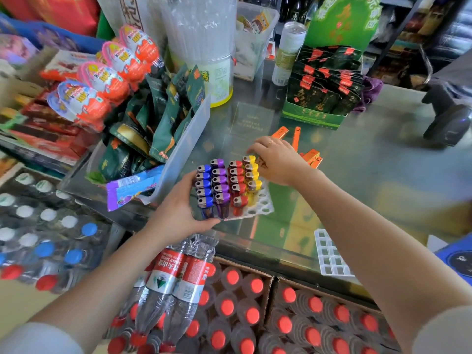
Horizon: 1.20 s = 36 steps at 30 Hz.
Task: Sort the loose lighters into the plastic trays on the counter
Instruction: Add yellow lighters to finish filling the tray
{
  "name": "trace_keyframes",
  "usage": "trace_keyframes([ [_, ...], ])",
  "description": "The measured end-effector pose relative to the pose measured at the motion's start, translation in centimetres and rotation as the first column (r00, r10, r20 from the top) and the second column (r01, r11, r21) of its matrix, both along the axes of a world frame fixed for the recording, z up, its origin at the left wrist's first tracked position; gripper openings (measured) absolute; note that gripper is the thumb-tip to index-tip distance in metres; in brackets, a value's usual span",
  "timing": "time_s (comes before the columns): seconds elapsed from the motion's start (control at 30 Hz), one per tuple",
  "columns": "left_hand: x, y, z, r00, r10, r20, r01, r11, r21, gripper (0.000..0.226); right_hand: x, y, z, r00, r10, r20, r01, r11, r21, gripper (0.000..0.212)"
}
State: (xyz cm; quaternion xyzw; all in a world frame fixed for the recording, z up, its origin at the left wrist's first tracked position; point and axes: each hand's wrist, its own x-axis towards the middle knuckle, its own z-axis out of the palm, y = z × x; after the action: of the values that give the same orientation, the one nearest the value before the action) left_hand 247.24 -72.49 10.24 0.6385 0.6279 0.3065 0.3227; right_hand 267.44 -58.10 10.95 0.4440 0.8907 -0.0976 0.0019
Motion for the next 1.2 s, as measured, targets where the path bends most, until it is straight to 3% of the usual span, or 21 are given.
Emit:
trace_keyframes([
  [0.1, 0.1, 0.1, 0.3, 1.0, -0.004, -0.028, 0.004, 1.0, -0.003, 0.079, 1.8, -0.1, -0.1, 0.998, -0.041, -0.049, 0.041, 0.999, 0.008, 0.029],
  [0.33, 0.4, 0.9, 0.6, 0.999, -0.015, -0.046, 0.015, 1.0, -0.002, 0.076, 5.2, -2.6, -0.5, 0.996, -0.05, -0.079, 0.053, 0.998, 0.039, 0.025],
  [0.47, 0.7, 2.6, 0.9, 0.993, -0.048, -0.11, 0.05, 0.999, 0.013, 0.08, 5.1, -5.0, 0.2, 0.97, 0.053, -0.238, -0.025, 0.993, 0.116, 0.028],
  [0.63, 1.2, 4.9, 1.4, 0.986, -0.075, -0.15, 0.069, 0.997, -0.045, 0.087, 4.3, -6.5, -0.2, 0.981, 0.169, -0.094, -0.149, 0.97, 0.193, 0.024],
  [0.77, 2.0, 6.2, 1.6, 0.988, -0.049, -0.149, 0.038, 0.996, -0.08, 0.093, 3.2, -6.0, -0.5, 0.997, 0.062, -0.046, -0.046, 0.956, 0.291, 0.029],
  [0.9, 2.7, 6.4, 2.3, 0.973, 0.09, -0.211, -0.095, 0.995, -0.014, 0.095, 2.0, -5.0, -0.4, 0.998, -0.07, -0.002, 0.068, 0.958, 0.28, 0.03],
  [0.97, 2.8, 6.0, 3.6, 0.959, 0.124, -0.253, -0.099, 0.989, 0.111, 0.089, 1.4, -4.2, 0.1, 0.994, -0.105, -0.004, 0.103, 0.96, 0.261, 0.019],
  [1.07, 2.4, 5.8, 6.3, 0.933, 0.095, -0.348, 0.015, 0.954, 0.301, 0.06, 0.7, -2.0, 0.4, 0.986, -0.164, -0.015, 0.164, 0.968, 0.19, 0.025],
  [1.2, 1.2, 6.6, 8.7, 0.918, 0.059, -0.392, 0.084, 0.938, 0.337, 0.04, -0.9, 1.2, 0.1, 0.969, -0.245, -0.032, 0.247, 0.954, 0.171, 0.025],
])
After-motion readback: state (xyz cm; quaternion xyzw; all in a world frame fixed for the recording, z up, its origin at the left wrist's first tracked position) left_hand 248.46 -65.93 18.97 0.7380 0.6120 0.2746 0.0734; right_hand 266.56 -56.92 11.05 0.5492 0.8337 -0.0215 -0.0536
